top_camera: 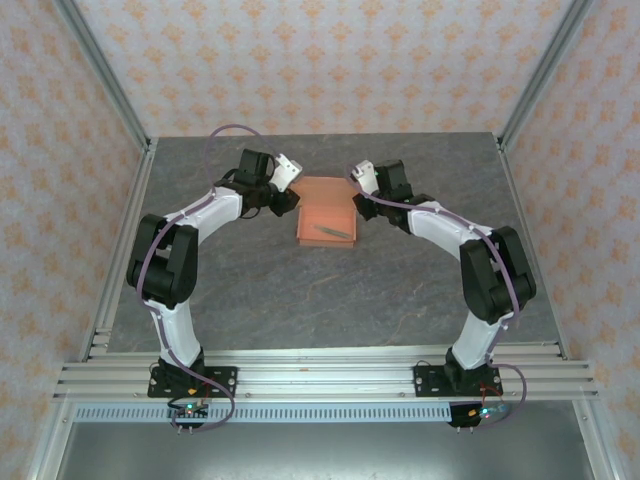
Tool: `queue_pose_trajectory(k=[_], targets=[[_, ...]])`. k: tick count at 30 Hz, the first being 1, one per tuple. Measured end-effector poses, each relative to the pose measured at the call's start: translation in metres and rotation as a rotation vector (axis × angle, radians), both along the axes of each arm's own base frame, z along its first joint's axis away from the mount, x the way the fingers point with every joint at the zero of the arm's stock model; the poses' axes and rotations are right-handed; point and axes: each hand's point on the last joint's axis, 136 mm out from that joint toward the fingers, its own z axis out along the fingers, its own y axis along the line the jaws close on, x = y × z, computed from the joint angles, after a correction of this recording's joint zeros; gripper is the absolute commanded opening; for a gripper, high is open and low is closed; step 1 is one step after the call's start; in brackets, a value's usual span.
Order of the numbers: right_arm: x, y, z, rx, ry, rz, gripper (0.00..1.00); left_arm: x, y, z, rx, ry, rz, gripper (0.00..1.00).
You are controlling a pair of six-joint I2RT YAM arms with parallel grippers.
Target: Fold the paper box
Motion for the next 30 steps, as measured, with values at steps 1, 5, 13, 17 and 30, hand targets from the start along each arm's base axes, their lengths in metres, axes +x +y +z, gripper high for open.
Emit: queue_pose_trajectory(k=[1, 5, 13, 17, 30], targets=[[0.001, 0.0, 0.0, -0.009, -0.001, -0.012, 0.11, 0.0, 0.0, 0.0, -0.003, 0.002, 0.004, 0.18], [0.004, 0.005, 0.005, -0.027, -0.009, -0.073, 0.09, 0.001, 0.0, -0.003, -0.029, 0.013, 0.04, 0.13], [0.002, 0.018, 0.008, 0.01, -0.011, -0.273, 0.05, 0.005, 0.0, -0.005, -0.054, 0.036, 0.217, 0.08], [-0.001, 0.021, 0.004, 0.034, -0.007, -0.358, 0.05, 0.007, 0.002, -0.005, -0.072, 0.051, 0.347, 0.06], [0.004, 0.022, 0.005, 0.178, -0.003, -0.535, 0.04, -0.005, -0.004, -0.006, -0.165, 0.063, 0.62, 0.03]])
